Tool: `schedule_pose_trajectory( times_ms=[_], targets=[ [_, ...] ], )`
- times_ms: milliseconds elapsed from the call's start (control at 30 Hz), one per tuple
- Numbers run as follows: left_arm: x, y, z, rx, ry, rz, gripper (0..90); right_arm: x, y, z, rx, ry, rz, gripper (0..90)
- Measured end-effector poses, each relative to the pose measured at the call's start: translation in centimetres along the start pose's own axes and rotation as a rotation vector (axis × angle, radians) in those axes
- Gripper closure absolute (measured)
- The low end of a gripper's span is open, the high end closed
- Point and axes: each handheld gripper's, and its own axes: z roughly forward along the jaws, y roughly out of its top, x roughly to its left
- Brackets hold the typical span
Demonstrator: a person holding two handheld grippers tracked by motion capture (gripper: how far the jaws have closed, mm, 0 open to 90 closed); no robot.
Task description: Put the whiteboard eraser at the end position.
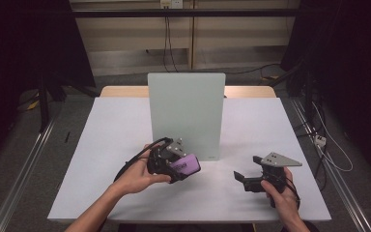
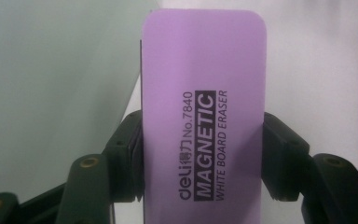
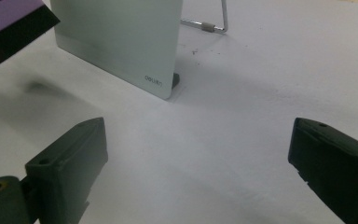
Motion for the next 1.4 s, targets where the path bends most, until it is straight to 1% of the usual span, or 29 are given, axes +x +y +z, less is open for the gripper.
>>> schedule_pose_trajectory(
  times_ms=[67, 200, 267, 367, 433, 467, 500, 533, 567, 600, 633, 700, 733, 767, 800, 833, 867, 900, 933, 967, 1000, 1033, 1067, 1133, 1167, 1200, 1233, 1267, 1400],
  targets=[
    [-0.1, 0.0, 0.5, 0.011, -0.008, -0.003, 41.1, 0.0, 0.0, 0.0, 0.0, -0.001, -0.001, 4.4],
    [-0.2, 0.0, 1.3, 0.022, -0.042, -0.009, 41.0, 0.0, 0.0, -0.1, 0.002, -0.002, -0.005, 4.4],
    [-0.2, 0.1, 1.7, 0.042, -0.036, 0.002, 41.0, 0.0, 0.0, -0.1, 0.002, -0.004, -0.006, 4.4],
    [-0.3, 0.0, 2.3, 0.07, -0.048, -0.007, 41.0, 0.1, 0.0, -0.1, 0.002, -0.005, -0.008, 4.4],
    [-0.3, 0.0, 2.6, 0.064, -0.051, -0.013, 41.0, 0.2, 0.0, -0.1, 0.004, -0.006, -0.011, 4.5],
    [-0.3, 0.1, 2.8, 0.073, -0.065, -0.002, 40.9, 0.2, 0.0, -0.2, 0.004, -0.006, -0.01, 4.4],
    [-0.4, 0.1, 3.0, 0.072, -0.06, -0.003, 40.9, 0.2, 0.0, -0.2, 0.003, -0.007, -0.009, 4.4],
    [-0.4, 0.2, 3.0, 0.101, -0.072, 0.002, 40.9, 0.2, 0.0, -0.2, 0.003, -0.009, -0.005, 4.4],
    [-0.3, 0.2, 3.3, 0.088, -0.083, 0.007, 40.9, 0.2, 0.0, -0.3, 0.002, -0.011, -0.009, 4.4],
    [-0.4, 0.2, 3.5, 0.081, -0.078, -0.011, 40.9, 0.2, -0.1, -0.3, 0.003, -0.013, -0.007, 4.4],
    [-0.3, 0.3, 3.6, 0.101, -0.084, 0.01, 40.7, 0.2, -0.1, -0.3, 0.003, -0.014, -0.007, 4.4],
    [-0.5, 0.3, 4.1, 0.09, -0.072, 0.004, 40.7, 0.2, -0.1, -0.4, 0.003, -0.013, -0.01, 4.4],
    [-0.3, 0.4, 4.0, 0.101, -0.091, 0.011, 40.5, 0.2, -0.1, -0.4, 0.002, -0.014, -0.007, 4.4],
    [-0.4, 0.3, 4.2, 0.1, -0.058, 0.018, 40.4, 0.2, -0.1, -0.4, 0.002, -0.014, -0.007, 4.4],
    [-0.6, 0.3, 4.4, 0.088, -0.066, -0.003, 40.4, 0.2, -0.1, -0.4, 0.002, -0.015, -0.007, 4.5],
    [-0.5, 0.3, 4.4, 0.109, -0.066, 0.015, 40.4, 0.2, -0.1, -0.4, 0.001, -0.016, -0.006, 4.4],
    [-0.6, 0.3, 4.7, 0.108, -0.061, 0.01, 40.4, 0.2, -0.1, -0.5, 0.002, -0.016, -0.009, 4.4],
    [-0.6, 0.3, 4.7, 0.116, -0.054, 0.021, 39.9, 0.2, -0.1, -0.4, 0.001, -0.016, -0.008, 4.4],
    [-0.7, 0.2, 4.9, 0.096, -0.053, -0.002, 39.7, 0.2, -0.1, -0.4, 0.001, -0.016, -0.007, 4.4],
    [-0.5, 0.3, 4.7, 0.127, -0.058, 0.025, 39.7, 0.2, -0.1, -0.4, 0.001, -0.015, -0.006, 4.4],
    [-0.4, 0.3, 4.7, 0.12, -0.079, 0.017, 39.7, 0.2, -0.1, -0.4, 0.002, -0.013, -0.008, 4.4],
    [-0.4, 0.3, 4.7, 0.125, -0.065, 0.017, 39.7, 0.2, -0.1, -0.4, 0.002, -0.012, -0.007, 4.4],
    [-0.6, 0.1, 4.9, 0.102, -0.049, -0.006, 39.6, 0.2, -0.1, -0.4, 0.002, -0.014, -0.007, 4.4],
    [-0.4, 0.0, 5.0, 0.107, -0.056, -0.005, 38.0, 0.2, -0.1, -0.4, 0.004, -0.014, -0.009, 4.5],
    [-0.5, 0.2, 4.8, 0.147, -0.026, 0.009, 38.0, 0.2, -0.1, -0.4, 0.004, -0.014, -0.009, 4.4],
    [-0.5, 0.1, 4.8, 0.133, -0.024, -0.004, 38.0, 0.2, -0.1, -0.4, 0.004, -0.013, -0.009, 4.4],
    [-0.4, -0.1, 5.0, 0.099, -0.055, -0.011, 38.0, 0.2, -0.1, -0.4, 0.004, -0.011, -0.009, 4.4],
    [-0.5, -0.1, 5.0, 0.089, -0.062, -0.023, 38.0, 0.2, -0.1, -0.4, 0.004, -0.01, -0.01, 4.4],
    [-0.4, -0.2, 5.0, 0.085, -0.061, -0.02, 37.3, 0.2, -0.1, -0.4, 0.004, -0.01, -0.01, 4.4]
  ],
)
